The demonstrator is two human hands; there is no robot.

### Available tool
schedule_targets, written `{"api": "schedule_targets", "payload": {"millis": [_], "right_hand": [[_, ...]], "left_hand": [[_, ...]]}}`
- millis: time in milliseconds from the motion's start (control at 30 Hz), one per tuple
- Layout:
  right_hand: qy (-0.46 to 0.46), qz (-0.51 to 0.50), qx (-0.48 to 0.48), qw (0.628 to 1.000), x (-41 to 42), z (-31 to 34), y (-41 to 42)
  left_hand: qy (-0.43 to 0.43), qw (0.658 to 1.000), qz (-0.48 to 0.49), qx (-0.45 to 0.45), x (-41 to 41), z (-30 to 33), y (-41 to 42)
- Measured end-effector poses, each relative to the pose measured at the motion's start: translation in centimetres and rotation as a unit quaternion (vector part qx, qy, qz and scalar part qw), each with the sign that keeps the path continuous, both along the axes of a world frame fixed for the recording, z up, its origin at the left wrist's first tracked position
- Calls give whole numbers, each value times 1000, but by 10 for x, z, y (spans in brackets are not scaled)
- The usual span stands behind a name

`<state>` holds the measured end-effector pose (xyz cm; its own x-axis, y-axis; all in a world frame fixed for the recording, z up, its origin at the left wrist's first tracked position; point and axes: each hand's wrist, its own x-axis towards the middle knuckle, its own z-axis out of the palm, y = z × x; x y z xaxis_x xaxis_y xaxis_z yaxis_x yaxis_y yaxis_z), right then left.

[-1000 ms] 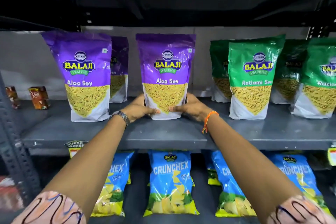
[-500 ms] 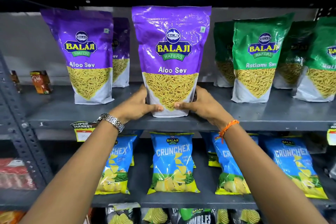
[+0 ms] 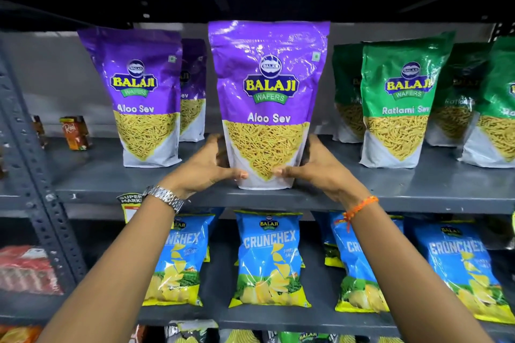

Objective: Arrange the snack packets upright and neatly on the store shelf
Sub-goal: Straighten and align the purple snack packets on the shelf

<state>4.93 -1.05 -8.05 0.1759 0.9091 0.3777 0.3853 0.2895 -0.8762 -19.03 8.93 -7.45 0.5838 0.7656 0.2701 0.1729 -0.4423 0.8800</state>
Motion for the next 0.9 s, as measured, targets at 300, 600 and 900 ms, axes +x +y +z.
{"api": "schedule_targets", "payload": {"millis": [300,600,900], "right_hand": [[-46,-93,353,930,-154,48,-4],[7,68,-65,996,-209,-5,235],[-46,120,-12,992,-225,7,173]], "left_hand": [[-218,919,327,33,-125,27,60],[-108,973,197,-45,-140,35,87],[-95,966,238,-33,-164,28,78]]}}
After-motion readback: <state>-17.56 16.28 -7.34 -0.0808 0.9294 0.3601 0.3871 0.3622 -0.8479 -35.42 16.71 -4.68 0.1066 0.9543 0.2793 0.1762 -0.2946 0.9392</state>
